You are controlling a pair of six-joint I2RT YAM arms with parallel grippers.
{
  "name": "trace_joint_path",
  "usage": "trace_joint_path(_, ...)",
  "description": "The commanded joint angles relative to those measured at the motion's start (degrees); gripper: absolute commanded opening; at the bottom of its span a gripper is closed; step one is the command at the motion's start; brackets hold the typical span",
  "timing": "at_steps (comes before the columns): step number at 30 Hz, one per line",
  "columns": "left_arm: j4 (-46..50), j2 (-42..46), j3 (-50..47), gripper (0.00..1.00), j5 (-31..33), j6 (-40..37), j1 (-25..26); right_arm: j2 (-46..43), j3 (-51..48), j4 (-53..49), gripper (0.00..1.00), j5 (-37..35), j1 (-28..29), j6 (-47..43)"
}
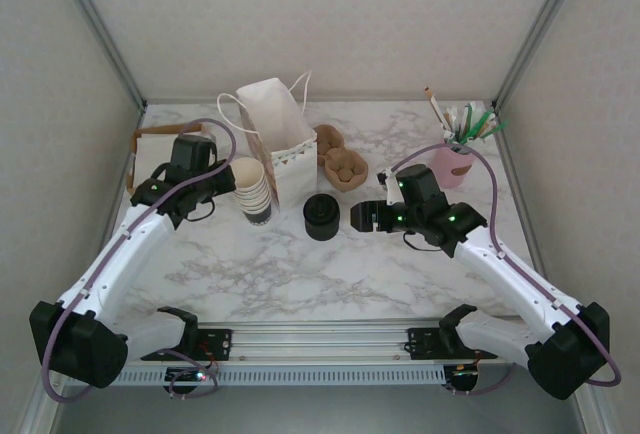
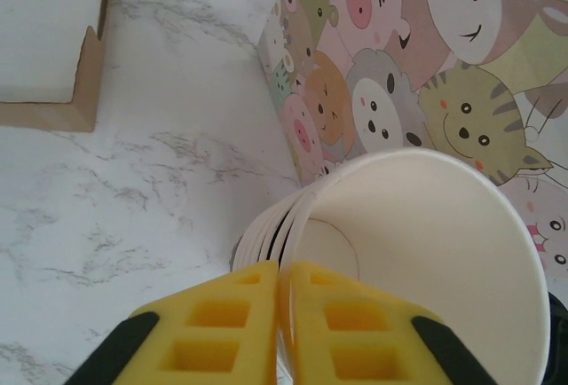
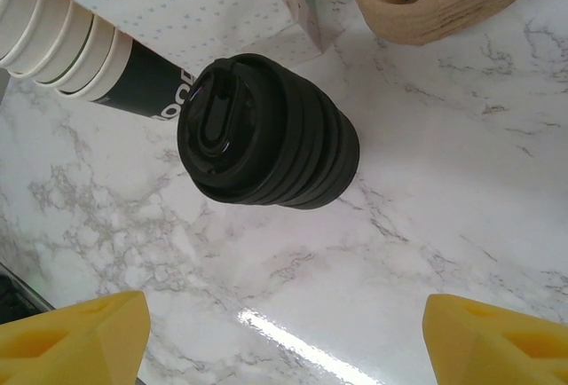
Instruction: Pack the takeout coffee
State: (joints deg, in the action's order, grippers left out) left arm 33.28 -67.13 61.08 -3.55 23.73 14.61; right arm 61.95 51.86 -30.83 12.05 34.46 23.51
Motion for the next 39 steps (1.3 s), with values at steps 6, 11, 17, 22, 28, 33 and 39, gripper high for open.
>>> trace_joint_path(6, 1.9, -0.6, 2.5, 0.02, 2.6, -0.5, 0.5, 1.1, 2.6, 0.1, 0.82, 0.2, 1.1, -0.5)
trace_joint_path(11, 3.2, -0.2, 3.6, 0.00, 2.9, -0.3, 0.6, 2.0, 3.1, 3.6, 0.83, 4.2, 1.7, 3.1)
trace_joint_path(17, 4.9, 1.7, 3.5, 0.00, 3.7, 0.3, 0.6, 5.7, 4.6, 11.8, 0.84, 6.7, 6.0, 9.6)
trace_joint_path(22, 5.4, 3.7, 2.0, 0.00, 4.6, 1.0, 0.6, 11.6, 8.4, 15.2, 0.84, 4.1, 12.1, 11.8)
trace_joint_path(28, 6.4, 6.5, 0.7, 0.00, 6.7, 1.5, 0.4, 17.7, 12.7, 16.9, 0.84, 2.5, 15.9, 13.9)
trace_joint_path(33, 6.3, 7.6, -0.9, 0.01, 7.7, 2.2, 0.3, 21.2, 15.3, 17.9, 0.83, 1.7, 17.9, 15.0)
trace_joint_path(39, 6.9, 8.7, -2.5, 0.02, 9.7, 2.3, -0.7, 24.0, 17.2, 17.4, 0.83, 1.5, 18.4, 15.4)
